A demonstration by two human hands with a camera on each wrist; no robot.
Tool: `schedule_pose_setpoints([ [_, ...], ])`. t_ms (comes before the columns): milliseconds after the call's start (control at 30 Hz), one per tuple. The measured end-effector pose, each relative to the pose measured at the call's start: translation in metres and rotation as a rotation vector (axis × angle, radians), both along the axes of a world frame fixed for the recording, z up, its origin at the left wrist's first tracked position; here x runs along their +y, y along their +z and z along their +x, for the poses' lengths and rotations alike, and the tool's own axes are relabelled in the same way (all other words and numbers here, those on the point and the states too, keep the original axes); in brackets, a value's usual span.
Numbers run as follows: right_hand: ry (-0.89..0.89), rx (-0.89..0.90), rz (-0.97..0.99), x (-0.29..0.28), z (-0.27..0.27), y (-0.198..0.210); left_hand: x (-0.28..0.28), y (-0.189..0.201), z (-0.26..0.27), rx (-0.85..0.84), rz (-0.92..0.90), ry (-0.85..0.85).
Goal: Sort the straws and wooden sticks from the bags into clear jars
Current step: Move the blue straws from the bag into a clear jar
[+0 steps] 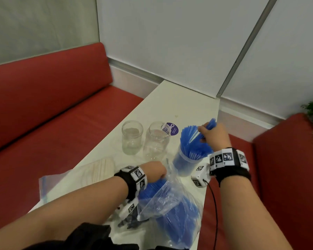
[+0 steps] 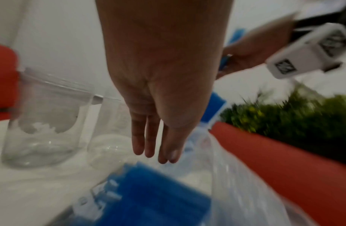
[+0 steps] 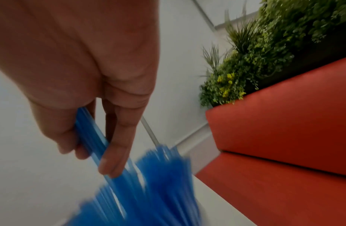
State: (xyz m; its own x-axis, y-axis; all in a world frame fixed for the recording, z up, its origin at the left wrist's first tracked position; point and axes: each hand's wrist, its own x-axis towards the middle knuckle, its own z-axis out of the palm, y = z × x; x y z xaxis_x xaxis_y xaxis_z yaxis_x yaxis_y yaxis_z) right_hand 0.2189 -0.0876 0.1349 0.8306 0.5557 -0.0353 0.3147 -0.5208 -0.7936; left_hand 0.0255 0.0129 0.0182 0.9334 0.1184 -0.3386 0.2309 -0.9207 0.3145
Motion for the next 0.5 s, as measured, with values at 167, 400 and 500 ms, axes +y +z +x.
schedule_pose_setpoints([
  [167,-0.002,-0.071,-0.044,0.001,-0.007,-0.047,-0.02,-0.03,-0.011,0.043,0.267,-0.261],
  [400,0.037,-0.577,0.01,0.005,-0.013,-0.065,-0.015,-0.02,-0.004,0.186,0.379,-0.285],
  [500,0.153,-0.453,-0.329,0.006,-0.02,-0.081,-0.013,-0.008,0.002,0.249,0.439,-0.229],
])
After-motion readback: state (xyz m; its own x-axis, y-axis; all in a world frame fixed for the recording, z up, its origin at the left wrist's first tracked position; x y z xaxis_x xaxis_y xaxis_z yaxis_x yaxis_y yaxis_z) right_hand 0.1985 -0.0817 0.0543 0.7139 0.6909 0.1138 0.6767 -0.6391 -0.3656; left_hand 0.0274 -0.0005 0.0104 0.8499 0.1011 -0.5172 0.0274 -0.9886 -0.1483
